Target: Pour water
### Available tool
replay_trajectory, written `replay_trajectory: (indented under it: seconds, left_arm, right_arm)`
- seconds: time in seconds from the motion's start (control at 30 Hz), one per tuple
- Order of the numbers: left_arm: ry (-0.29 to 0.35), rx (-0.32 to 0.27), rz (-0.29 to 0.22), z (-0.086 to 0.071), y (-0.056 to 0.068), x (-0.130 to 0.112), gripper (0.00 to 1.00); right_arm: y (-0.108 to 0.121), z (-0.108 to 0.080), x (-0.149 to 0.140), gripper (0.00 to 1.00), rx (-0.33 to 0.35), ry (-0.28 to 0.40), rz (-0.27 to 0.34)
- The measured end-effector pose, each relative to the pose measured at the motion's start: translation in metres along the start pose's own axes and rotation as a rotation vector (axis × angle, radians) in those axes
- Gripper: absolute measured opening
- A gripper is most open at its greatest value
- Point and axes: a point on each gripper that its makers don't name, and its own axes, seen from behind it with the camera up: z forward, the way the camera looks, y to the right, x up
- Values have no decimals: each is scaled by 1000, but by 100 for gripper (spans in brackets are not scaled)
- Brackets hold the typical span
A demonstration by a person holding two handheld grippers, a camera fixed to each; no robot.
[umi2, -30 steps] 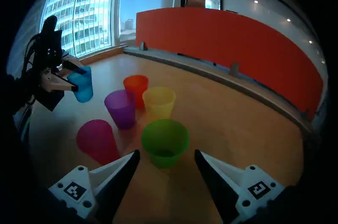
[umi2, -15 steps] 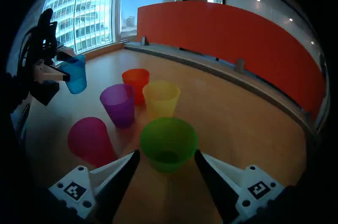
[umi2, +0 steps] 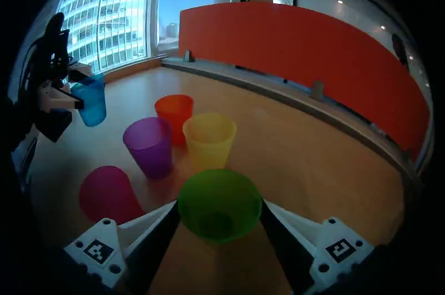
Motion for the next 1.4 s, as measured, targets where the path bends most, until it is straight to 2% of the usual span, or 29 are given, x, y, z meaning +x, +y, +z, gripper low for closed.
replay_trajectory:
  seconds: [0.27, 0.47, 0.87, 1.4]
  left_arm:
    - [6, 6, -1, 0, -1, 1, 86]
    - [13, 15, -3, -2, -3, 2, 86]
    - [74, 41, -3, -16, 0, 19, 86]
    - [192, 106, -19, -50, -9, 54, 87]
  right_arm:
    - [0, 0, 2, 92, -1, 11, 10]
    - [2, -9, 12, 92, -3, 39, 22]
    - [-2, -47, 52, 92, -21, 132, 11]
    - [-33, -96, 103, 92, -32, 264, -27]
